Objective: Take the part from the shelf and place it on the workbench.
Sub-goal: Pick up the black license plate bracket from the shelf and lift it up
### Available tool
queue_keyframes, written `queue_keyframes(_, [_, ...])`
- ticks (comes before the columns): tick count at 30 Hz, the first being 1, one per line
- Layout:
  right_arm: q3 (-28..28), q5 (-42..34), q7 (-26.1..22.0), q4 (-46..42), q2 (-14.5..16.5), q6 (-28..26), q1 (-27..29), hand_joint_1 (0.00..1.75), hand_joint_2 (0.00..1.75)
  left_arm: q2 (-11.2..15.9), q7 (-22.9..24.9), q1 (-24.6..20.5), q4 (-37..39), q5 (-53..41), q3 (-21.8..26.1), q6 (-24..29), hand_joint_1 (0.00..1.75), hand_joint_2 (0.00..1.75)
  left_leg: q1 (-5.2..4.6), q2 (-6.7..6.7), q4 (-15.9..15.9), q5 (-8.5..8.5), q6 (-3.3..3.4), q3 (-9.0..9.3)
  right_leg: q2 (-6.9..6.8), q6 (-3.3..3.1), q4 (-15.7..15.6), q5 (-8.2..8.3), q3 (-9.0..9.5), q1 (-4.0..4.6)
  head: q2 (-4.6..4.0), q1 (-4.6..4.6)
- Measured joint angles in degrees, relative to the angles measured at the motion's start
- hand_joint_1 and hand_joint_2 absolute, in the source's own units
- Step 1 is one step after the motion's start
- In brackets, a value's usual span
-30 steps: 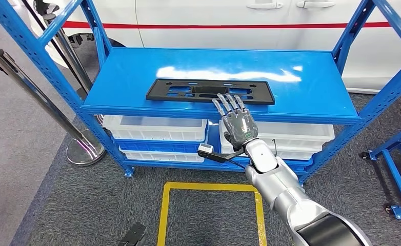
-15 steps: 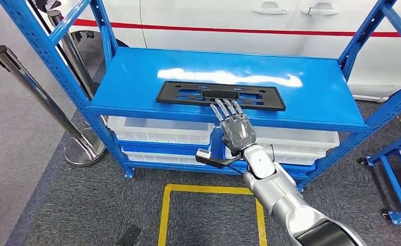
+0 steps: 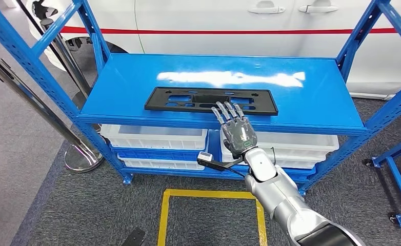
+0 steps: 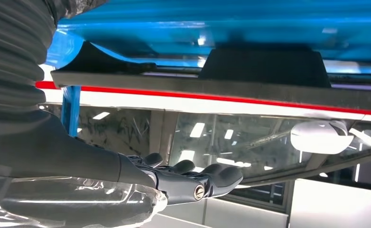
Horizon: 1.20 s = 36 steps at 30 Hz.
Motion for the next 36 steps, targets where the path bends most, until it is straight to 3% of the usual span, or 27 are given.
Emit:
queue_keyframes(3, [0.00,0.01,0.01,0.00,0.00,0.00,0.21,0.00,1.75,-0.07,-0.02,0.13,0.00,-0.01,-0.02,0.08,0.00,0.00,0.04,0.00,-2.91,3.80,0.17,0.16,0.13,0.09,0.01,-0.50,0.70,0.03,0.00,0.00])
queue_keyframes(4, [0.00,0.01,0.01,0.00,0.00,0.00,0.21,0.00,1.75,-0.08,-0.02,0.13,0.00,-0.01,-0.02,0.09,0.00,0.00,0.04,0.00,-3.59,4.30,0.21,0.41,0.15,0.11,0.01,-0.54,0.78,0.03,0.00,0.00])
queue_keyframes(12, [0.00,0.01,0.01,0.00,0.00,0.00,0.21,0.00,1.75,-0.08,-0.02,0.13,0.00,-0.01,-0.02,0.09,0.00,0.00,0.04,0.00,-3.73,4.39,0.22,0.46,0.15,0.11,0.01,-0.55,0.79,0.03,0.00,0.00])
queue_keyframes(14, [0.00,0.01,0.01,-0.01,0.00,0.00,0.21,0.00,1.75,-0.08,-0.02,0.12,0.00,-0.02,-0.02,0.10,0.00,0.00,0.04,0.00,-4.85,5.13,0.29,0.93,0.16,0.12,0.01,-0.61,0.91,0.04,0.00,0.00])
queue_keyframes(17, [0.00,0.01,0.13,-0.13,0.00,0.00,0.24,0.00,1.75,-0.10,0.13,0.04,0.00,-0.07,-0.06,0.33,0.00,0.00,-0.27,0.00,-12.64,8.63,1.19,4.05,0.18,0.50,-0.10,-1.02,1.45,0.04,0.00,0.02])
queue_keyframes(19, [-0.01,-0.05,0.38,-0.27,-0.02,-0.02,0.38,0.00,1.75,-0.12,0.35,0.02,0.00,-0.04,-0.18,0.74,0.00,0.00,-0.55,0.00,-15.86,9.01,2.02,5.59,0.13,1.29,-0.23,-1.31,1.62,0.04,0.00,0.02])
queue_keyframes(21, [-0.17,-0.15,0.78,-0.51,-0.13,-0.03,0.80,0.00,1.75,-0.22,0.18,0.05,0.00,-0.02,-0.47,0.95,0.00,0.00,-0.44,0.03,-17.16,8.79,2.88,6.73,0.03,2.23,5.90,-3.93,-1.70,-0.01,0.00,0.07])
queue_keyframes(23, [-0.37,0.05,1.27,-1.28,-0.27,-0.02,1.91,0.00,1.75,-0.28,-0.70,0.31,0.00,0.07,-0.90,0.81,0.00,0.00,-0.46,-0.04,-16.51,7.69,2.61,7.15,0.05,2.30,6.38,-2.97,-3.18,-0.08,0.00,0.08])
queue_keyframes(24, [-0.39,0.20,1.44,-1.66,-0.33,-0.02,2.61,0.00,1.75,-0.27,-1.09,0.54,0.00,0.12,-1.08,0.74,0.00,0.00,-0.51,-0.10,-15.92,7.12,2.17,7.12,0.09,2.07,4.34,-1.32,-2.79,-0.05,0.00,0.06])
queue_keyframes(25, [-0.39,0.34,1.60,-2.11,-0.35,-0.02,3.07,0.00,1.75,-0.26,-1.42,0.73,0.00,0.16,-1.20,0.70,0.00,0.00,-0.55,-0.14,-15.41,6.62,1.63,7.08,0.15,1.65,0.63,0.39,-1.20,-0.02,0.00,0.05])
queue_keyframes(27, [-0.39,0.44,1.74,-2.64,-0.39,-0.02,3.66,0.00,1.75,-0.23,-1.56,1.04,0.00,0.14,-1.31,0.77,0.00,0.00,-0.40,-0.08,-14.65,5.85,1.08,6.90,0.16,1.00,0.40,0.36,-0.93,-0.14,0.00,0.05])
queue_keyframes(29, [-0.39,0.50,1.87,-3.26,-0.39,-0.02,4.09,0.00,1.75,-0.21,-1.66,1.28,0.00,0.12,-1.37,0.88,0.00,0.00,-0.27,-0.01,-10.17,3.23,0.52,4.93,0.09,0.44,0.19,0.29,-0.57,-0.31,0.00,0.03])
queue_keyframes(31, [-0.39,0.51,1.96,-3.63,-0.40,-0.02,4.66,0.00,1.75,-0.21,-1.72,1.55,0.00,0.12,-1.39,0.96,0.00,0.00,-0.17,0.00,-2.79,0.12,0.17,1.26,0.02,0.12,0.18,0.09,-0.40,-0.22,0.00,0.03])
queue_keyframes(32, [-0.39,0.51,1.97,-3.76,-0.40,-0.02,5.03,0.00,1.75,-0.21,-1.72,1.74,0.00,0.11,-1.40,0.98,0.00,0.00,-0.13,0.00,-0.24,-0.43,0.11,-0.17,0.01,0.06,0.19,-0.01,-0.32,-0.15,0.00,0.03])
queue_keyframes(33, [-0.39,0.52,2.00,-3.91,-0.40,-0.02,5.40,0.00,1.75,-0.21,-1.72,1.92,0.00,0.11,-1.40,1.02,0.00,0.00,-0.11,0.00,0.29,0.14,0.16,-0.67,0.04,0.04,0.21,-0.13,-0.22,-0.08,0.00,0.03])
queue_keyframes(34, [-0.39,0.54,2.02,-4.12,-0.41,-0.02,5.73,0.00,1.75,-0.21,-1.72,2.06,0.00,0.10,-1.42,1.11,0.00,0.00,-0.11,0.00,-1.47,1.79,0.34,0.00,0.10,0.07,0.21,-0.27,-0.04,-0.03,0.00,0.03])
queue_keyframes(36, [-0.39,0.58,2.05,-4.61,-0.44,-0.02,6.16,0.00,1.75,-0.21,-1.71,2.20,0.00,0.08,-1.44,1.40,0.00,0.00,-0.25,0.01,-9.03,5.85,1.05,3.52,0.18,0.20,0.17,-0.58,0.48,0.06,0.00,0.04])
